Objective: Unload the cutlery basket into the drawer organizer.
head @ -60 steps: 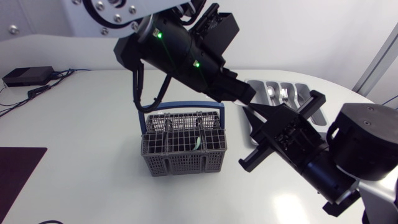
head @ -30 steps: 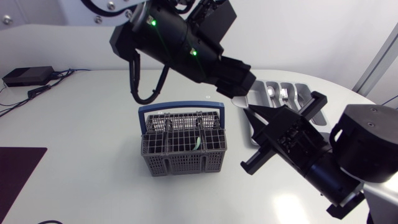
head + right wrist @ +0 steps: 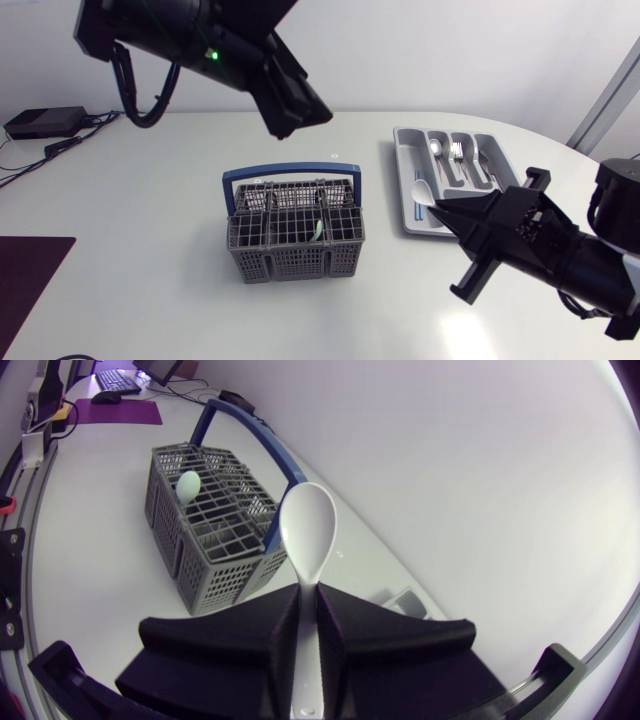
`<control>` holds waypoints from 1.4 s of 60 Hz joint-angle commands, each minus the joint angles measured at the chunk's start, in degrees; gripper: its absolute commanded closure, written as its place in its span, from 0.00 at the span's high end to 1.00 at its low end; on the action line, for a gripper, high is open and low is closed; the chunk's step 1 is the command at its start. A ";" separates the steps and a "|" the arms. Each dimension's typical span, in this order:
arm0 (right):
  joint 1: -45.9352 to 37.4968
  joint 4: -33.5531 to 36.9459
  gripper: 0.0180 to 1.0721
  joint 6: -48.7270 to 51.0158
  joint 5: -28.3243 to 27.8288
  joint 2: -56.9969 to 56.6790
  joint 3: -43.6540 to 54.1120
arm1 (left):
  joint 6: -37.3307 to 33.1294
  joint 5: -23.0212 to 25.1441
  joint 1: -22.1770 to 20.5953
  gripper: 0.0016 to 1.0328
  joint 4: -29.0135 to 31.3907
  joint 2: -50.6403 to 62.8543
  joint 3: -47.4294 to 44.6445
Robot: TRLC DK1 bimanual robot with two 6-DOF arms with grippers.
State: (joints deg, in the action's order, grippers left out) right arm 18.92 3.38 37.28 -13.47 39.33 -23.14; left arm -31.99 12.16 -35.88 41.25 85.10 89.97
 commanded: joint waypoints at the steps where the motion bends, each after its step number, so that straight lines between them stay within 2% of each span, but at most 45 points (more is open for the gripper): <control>1: -6.79 3.04 0.07 4.56 -6.12 1.19 -0.51 | -5.37 -0.56 -1.04 0.93 1.81 -0.29 -3.49; 6: -14.00 6.99 0.07 10.45 -13.51 3.82 -1.91 | -4.40 -0.56 -3.32 0.93 6.29 0.51 -3.49; 15: -25.16 13.67 0.06 23.10 -22.47 12.17 -6.31 | 2.72 -0.47 -5.87 0.93 6.56 1.21 -6.92; 20: -29.73 17.01 0.06 30.05 -25.28 18.15 -9.47 | 5.80 -0.47 -7.01 0.93 6.12 1.21 -8.32; 28: -34.65 20.00 0.05 39.54 -27.39 27.20 -14.31 | 11.60 -0.39 -6.40 0.89 5.15 2.09 -9.11; 39: -39.22 25.89 0.05 52.99 -27.39 41.09 -22.92 | 17.75 2.69 -4.64 0.89 2.60 3.23 -11.14; 47: -40.54 29.05 0.05 59.67 -25.37 49.09 -28.28 | 19.86 3.74 -4.64 0.88 0.41 3.76 -13.60; 60: -40.71 29.23 0.05 67.14 -19.04 59.55 -33.99 | 23.73 4.89 -4.38 0.88 -2.41 6.39 -15.62; 80: -39.84 24.22 0.06 68.63 -14.21 66.49 -39.18 | 27.77 5.06 -4.02 0.88 -5.40 7.54 -16.50; 84: -39.48 22.46 0.12 68.28 -13.33 66.84 -39.00 | 28.47 4.89 -4.29 0.88 -5.57 7.71 -16.50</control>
State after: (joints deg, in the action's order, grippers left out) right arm -21.28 27.18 103.59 -27.59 104.68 -61.30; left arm -5.80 16.49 -40.51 36.03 91.37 74.94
